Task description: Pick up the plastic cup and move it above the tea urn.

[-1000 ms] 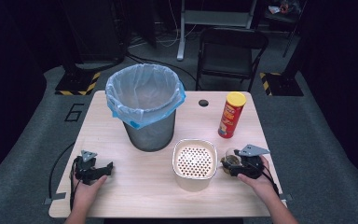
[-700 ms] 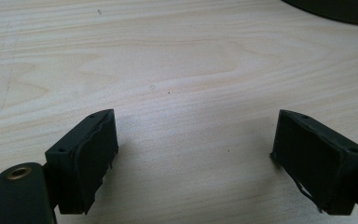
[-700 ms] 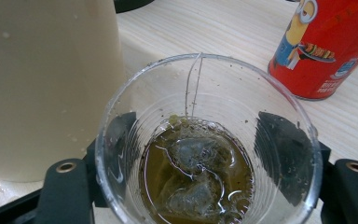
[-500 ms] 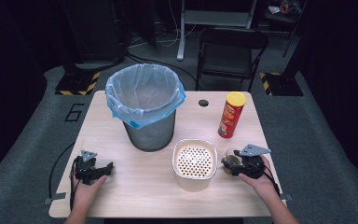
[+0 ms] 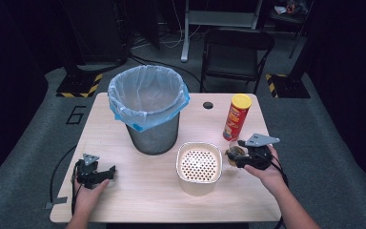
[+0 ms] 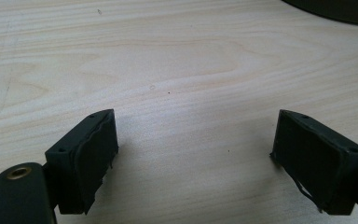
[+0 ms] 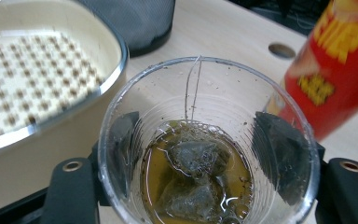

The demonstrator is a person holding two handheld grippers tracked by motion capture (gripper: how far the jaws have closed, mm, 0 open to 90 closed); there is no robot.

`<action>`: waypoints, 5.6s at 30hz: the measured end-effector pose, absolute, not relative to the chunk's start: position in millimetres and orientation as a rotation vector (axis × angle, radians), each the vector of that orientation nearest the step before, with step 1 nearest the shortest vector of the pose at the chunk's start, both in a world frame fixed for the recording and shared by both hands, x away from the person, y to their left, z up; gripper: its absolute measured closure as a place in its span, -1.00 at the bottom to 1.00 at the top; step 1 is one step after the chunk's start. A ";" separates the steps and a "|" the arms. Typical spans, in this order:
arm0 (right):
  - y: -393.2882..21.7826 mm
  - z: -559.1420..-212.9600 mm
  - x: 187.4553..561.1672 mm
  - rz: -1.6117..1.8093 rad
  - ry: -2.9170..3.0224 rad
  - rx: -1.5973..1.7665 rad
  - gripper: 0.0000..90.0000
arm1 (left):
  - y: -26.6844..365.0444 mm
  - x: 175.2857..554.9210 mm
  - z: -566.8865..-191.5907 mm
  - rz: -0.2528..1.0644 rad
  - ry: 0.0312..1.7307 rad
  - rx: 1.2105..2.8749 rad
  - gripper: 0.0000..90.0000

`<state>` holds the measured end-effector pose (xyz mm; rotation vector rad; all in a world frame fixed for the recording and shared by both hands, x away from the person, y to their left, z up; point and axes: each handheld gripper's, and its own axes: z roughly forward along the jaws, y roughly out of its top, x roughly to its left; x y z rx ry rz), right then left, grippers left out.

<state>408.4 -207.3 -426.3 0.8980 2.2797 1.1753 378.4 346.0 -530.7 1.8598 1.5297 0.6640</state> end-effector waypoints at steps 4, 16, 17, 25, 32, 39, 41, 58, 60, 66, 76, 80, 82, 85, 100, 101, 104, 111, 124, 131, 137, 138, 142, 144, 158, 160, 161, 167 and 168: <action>-199.1 -409.5 415.0 1.163 2.281 0.843 -0.27 | 346.0 378.5 -530.8 0.664 1.529 1.860 -0.70; -181.3 -371.1 429.0 1.188 2.265 0.754 -0.27 | 346.2 378.6 -530.8 0.663 1.527 1.861 -0.70; -179.2 -369.6 430.7 1.194 2.261 0.756 -0.27 | 346.2 378.6 -530.8 0.663 1.527 1.860 -0.70; -156.9 -367.2 443.7 1.164 2.238 0.631 -0.26 | 346.4 378.6 -530.7 0.662 1.526 1.864 -0.70; -136.2 -380.1 453.2 1.142 2.244 0.494 -0.26 | 346.6 378.7 -530.6 0.661 1.523 1.866 -0.70; -126.4 -385.3 455.0 1.123 2.255 0.436 -0.26 | 346.7 378.8 -530.7 0.660 1.522 1.866 -0.70; -125.8 -384.6 453.8 1.111 2.250 0.409 -0.26 | 346.7 378.8 -530.7 0.660 1.522 1.866 -0.70; -125.0 -388.5 452.0 1.138 2.193 0.215 -0.24 | 346.7 378.8 -530.7 0.660 1.522 1.866 -0.70; -124.4 -389.4 452.5 1.150 2.193 0.197 -0.25 | 346.7 378.8 -530.6 0.660 1.522 1.867 -0.70; -122.9 -392.0 453.7 1.149 2.194 0.132 -0.25 | 346.7 378.8 -530.6 0.660 1.522 1.867 -0.70; -118.9 -393.4 449.1 1.101 2.156 0.039 -0.25 | 346.7 378.8 -530.7 0.660 1.521 1.866 -0.70; -114.8 -395.0 443.4 1.015 2.109 -0.043 -0.24 | 346.7 378.8 -530.7 0.660 1.521 1.867 -0.70; -111.2 -397.7 438.1 0.940 2.076 -0.097 -0.24 | 346.7 378.8 -530.6 0.660 1.522 1.867 -0.70; -106.9 -401.0 431.0 0.872 2.029 -0.153 -0.24 | 346.7 378.7 -530.6 0.660 1.522 1.866 -0.70; -84.2 -415.2 404.8 0.369 1.671 -0.519 -0.23 | 346.7 378.8 -530.6 0.660 1.522 1.866 -0.70; -83.0 -417.2 403.9 0.350 1.669 -0.537 -0.23 | 346.7 378.8 -530.6 0.660 1.521 1.867 -0.70; -80.0 -419.6 398.8 0.269 1.610 -0.602 -0.23 | 346.7 378.8 -530.6 0.660 1.522 1.866 -0.70; -77.8 -427.0 395.3 0.087 1.505 -0.743 -0.23 | 346.7 378.7 -530.6 0.660 1.522 1.867 -0.70; -77.3 -423.8 391.3 0.022 1.500 -0.809 -0.24 | 346.7 378.7 -530.7 0.660 1.521 1.866 -0.70; -74.7 -422.0 390.7 0.016 1.479 -0.844 -0.24 | 346.7 378.7 -530.6 0.660 1.521 1.867 -0.70; -74.2 -421.6 390.1 0.006 1.474 -0.858 -0.24 | 346.7 378.7 -530.7 0.660 1.522 1.866 -0.70; -74.4 -421.7 389.9 0.009 1.475 -0.856 -0.24 | 346.7 378.8 -530.7 0.660 1.521 1.866 -0.70; -73.9 -421.2 388.8 0.012 1.472 -0.859 -0.24 | 346.7 378.7 -530.7 0.660 1.521 1.867 -0.70; -73.5 -421.4 388.3 0.013 1.472 -0.860 -0.24 | 346.7 378.7 -530.7 0.660 1.522 1.866 -0.70; -71.3 -419.5 382.8 0.018 1.459 -0.865 -0.24 | 346.7 378.8 -530.7 0.660 1.521 1.866 -0.70; -71.4 -418.8 382.3 0.016 1.457 -0.868 -0.24 | 346.7 378.7 -530.6 0.660 1.521 1.867 -0.70; -71.4 -418.6 382.2 0.016 1.457 -0.868 -0.24 | 346.7 378.7 -530.6 0.660 1.522 1.867 -0.70; -71.4 -419.1 380.9 0.018 1.454 -0.867 -0.24 | 346.7 378.7 -530.7 0.660 1.522 1.867 -0.70; -71.4 -419.1 380.7 0.019 1.453 -0.868 -0.24 | 346.7 378.7 -530.7 0.660 1.522 1.867 -0.70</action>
